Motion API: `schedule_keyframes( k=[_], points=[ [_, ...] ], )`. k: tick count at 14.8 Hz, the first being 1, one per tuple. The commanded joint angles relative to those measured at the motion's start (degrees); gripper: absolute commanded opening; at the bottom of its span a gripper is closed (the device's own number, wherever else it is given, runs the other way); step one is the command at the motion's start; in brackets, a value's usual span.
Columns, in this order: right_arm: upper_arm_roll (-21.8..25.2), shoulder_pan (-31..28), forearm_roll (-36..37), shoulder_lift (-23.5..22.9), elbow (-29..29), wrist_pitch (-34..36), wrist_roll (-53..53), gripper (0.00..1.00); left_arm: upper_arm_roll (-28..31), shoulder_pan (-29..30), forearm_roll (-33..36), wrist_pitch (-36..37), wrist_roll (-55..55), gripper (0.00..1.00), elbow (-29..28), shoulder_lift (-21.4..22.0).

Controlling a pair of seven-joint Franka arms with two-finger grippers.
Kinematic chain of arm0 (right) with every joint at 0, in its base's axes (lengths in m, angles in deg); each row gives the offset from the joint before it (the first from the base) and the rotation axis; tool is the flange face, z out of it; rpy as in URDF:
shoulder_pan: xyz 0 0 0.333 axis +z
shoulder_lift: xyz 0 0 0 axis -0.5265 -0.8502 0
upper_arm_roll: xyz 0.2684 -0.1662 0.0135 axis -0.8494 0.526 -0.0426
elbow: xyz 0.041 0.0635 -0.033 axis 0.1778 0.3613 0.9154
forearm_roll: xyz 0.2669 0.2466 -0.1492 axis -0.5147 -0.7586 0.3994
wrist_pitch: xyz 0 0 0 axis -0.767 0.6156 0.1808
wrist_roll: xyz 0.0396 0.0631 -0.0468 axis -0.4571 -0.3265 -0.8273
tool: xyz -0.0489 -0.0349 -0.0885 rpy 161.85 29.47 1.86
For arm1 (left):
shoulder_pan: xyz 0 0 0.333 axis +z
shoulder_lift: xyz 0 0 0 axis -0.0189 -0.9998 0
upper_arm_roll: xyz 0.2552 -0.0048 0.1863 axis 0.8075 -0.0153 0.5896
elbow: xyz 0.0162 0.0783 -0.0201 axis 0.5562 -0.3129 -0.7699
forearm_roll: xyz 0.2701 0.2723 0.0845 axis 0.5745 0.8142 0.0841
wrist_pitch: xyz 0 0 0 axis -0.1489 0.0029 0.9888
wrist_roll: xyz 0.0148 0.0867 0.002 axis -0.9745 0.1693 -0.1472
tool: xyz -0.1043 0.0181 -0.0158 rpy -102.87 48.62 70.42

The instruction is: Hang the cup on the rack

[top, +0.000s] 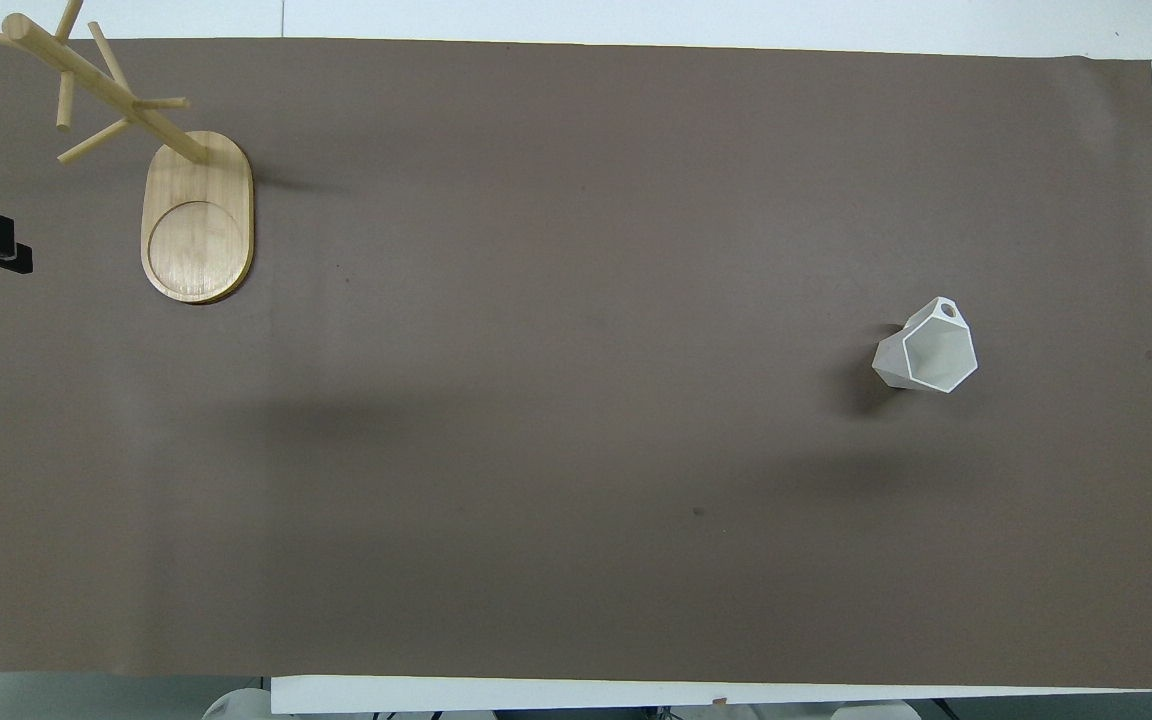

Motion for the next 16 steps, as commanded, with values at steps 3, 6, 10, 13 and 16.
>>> schedule_keyframes(
  k=[3, 6, 10, 13, 16],
  points=[
    [-0.29, 0.09, 1.21, 0.98, 1.11, -0.33, 0.47, 1.0, -0.67, 0.07, 3.05, 2.05, 10.2, 1.0, 0.44, 0.5],
    [-0.2, -0.44, -0.02, 1.25, 1.37, 0.46, -0.49, 1.0, -0.67, 0.24, 2.89, 0.93, 8.05, 1.0, 0.97, 0.15],
    [0.32, -1.4, -2.2, 1.68, 3.64, -2.33, -16.07, 1.0, -0.75, 0.07, 2.97, -0.04, 8.05, 1.0, 0.01, 0.67],
    [0.51, -8.15, -10.98, 2.74, 9.18, -8.31, -40.39, 1.0, -0.75, 0.24, 2.97, 0.74, 8.05, 1.0, -0.17, 0.85],
    [0.51, -14.21, -21.95, 1.52, 12.61, -12.19, -65.81, 1.0, -0.14, 0.86, 2.97, 0.74, 8.14, 1.0, -0.17, 0.85]
  ],
)
